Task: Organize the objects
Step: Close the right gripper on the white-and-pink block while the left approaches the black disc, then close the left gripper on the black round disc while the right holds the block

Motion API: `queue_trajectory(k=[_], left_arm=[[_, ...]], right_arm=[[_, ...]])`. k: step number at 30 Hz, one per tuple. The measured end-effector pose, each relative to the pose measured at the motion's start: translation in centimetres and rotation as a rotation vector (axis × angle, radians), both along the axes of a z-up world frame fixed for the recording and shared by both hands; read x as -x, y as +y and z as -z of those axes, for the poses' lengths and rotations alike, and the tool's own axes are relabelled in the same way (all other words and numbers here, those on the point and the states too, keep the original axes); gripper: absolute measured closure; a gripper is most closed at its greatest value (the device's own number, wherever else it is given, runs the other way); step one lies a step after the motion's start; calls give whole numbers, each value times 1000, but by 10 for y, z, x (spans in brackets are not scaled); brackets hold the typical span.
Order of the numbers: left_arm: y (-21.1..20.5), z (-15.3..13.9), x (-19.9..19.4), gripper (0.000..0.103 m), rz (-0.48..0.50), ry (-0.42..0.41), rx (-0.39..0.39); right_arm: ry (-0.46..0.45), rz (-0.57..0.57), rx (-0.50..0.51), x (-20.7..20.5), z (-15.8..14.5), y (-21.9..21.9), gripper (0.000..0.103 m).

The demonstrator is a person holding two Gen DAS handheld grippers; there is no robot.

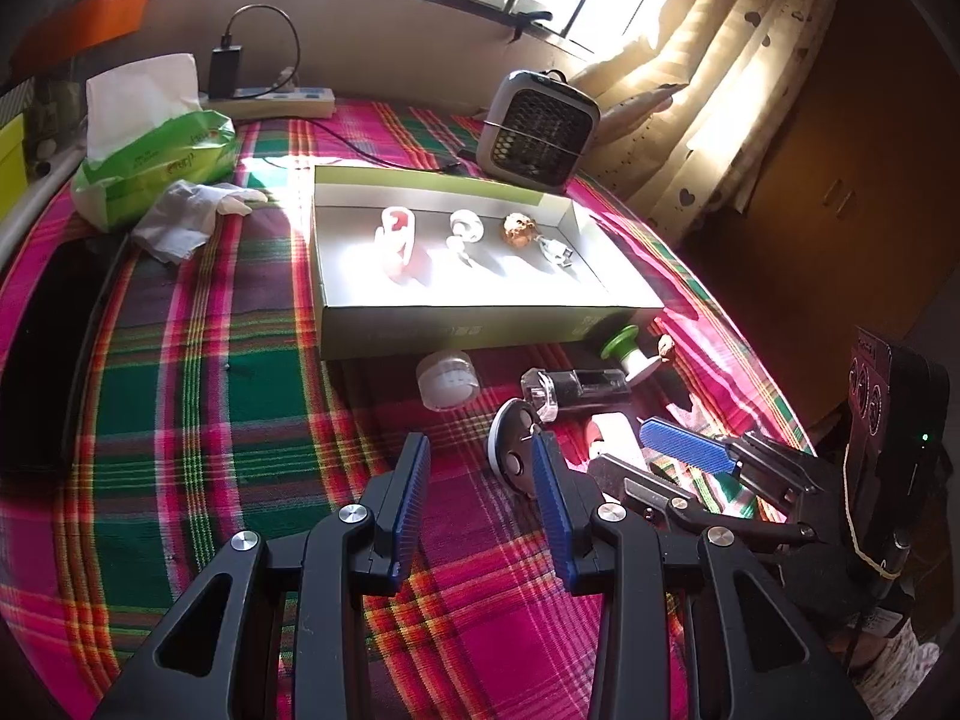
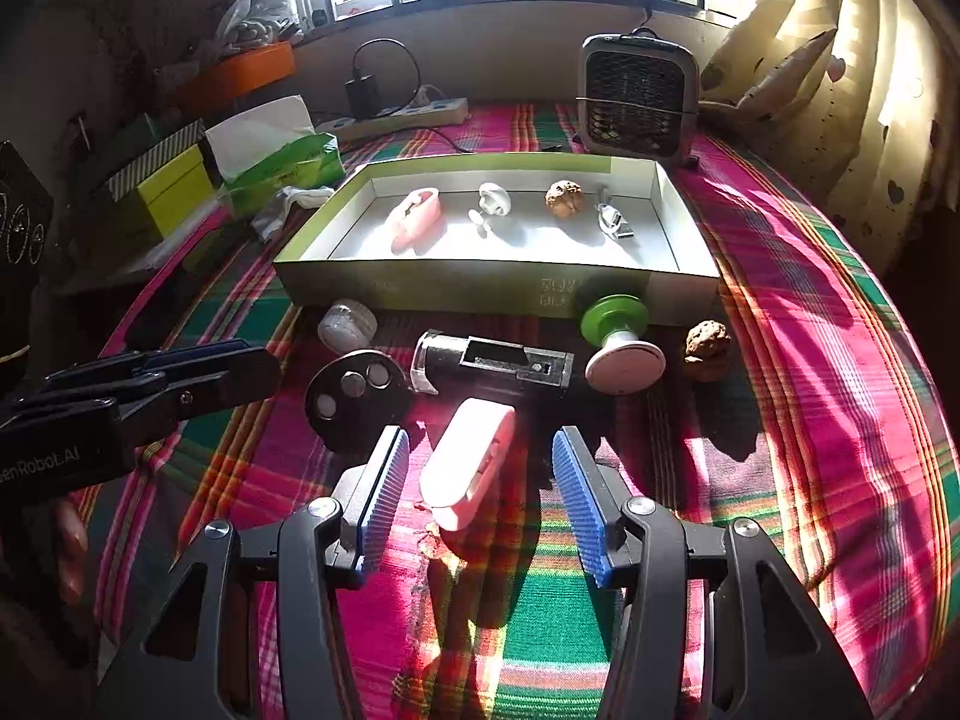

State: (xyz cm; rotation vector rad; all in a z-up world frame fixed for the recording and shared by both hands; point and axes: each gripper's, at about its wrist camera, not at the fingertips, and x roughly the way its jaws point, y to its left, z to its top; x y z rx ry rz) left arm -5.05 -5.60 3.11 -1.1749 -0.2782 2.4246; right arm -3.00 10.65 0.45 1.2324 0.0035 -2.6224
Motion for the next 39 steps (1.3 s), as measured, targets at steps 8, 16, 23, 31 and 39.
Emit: queue_trajectory(k=[8,16,23,31,39], left_arm=[[11,5,3,70,6,-18,11],[29,13,12,64,24,-46,25],[39,20,21,64,20,-64,32],[40,23,25,64,0,-65,49],[40,24,27,74,-10,-65,57]], right_arm=[[-1,4,-69,5,10,4,52],[20,-16,-91,5,11,18,66],[26,-34,-93,6,11,28,82],[27,-42,-93,6,11,34,84],[34,-44,-89,7,12,34,84]])
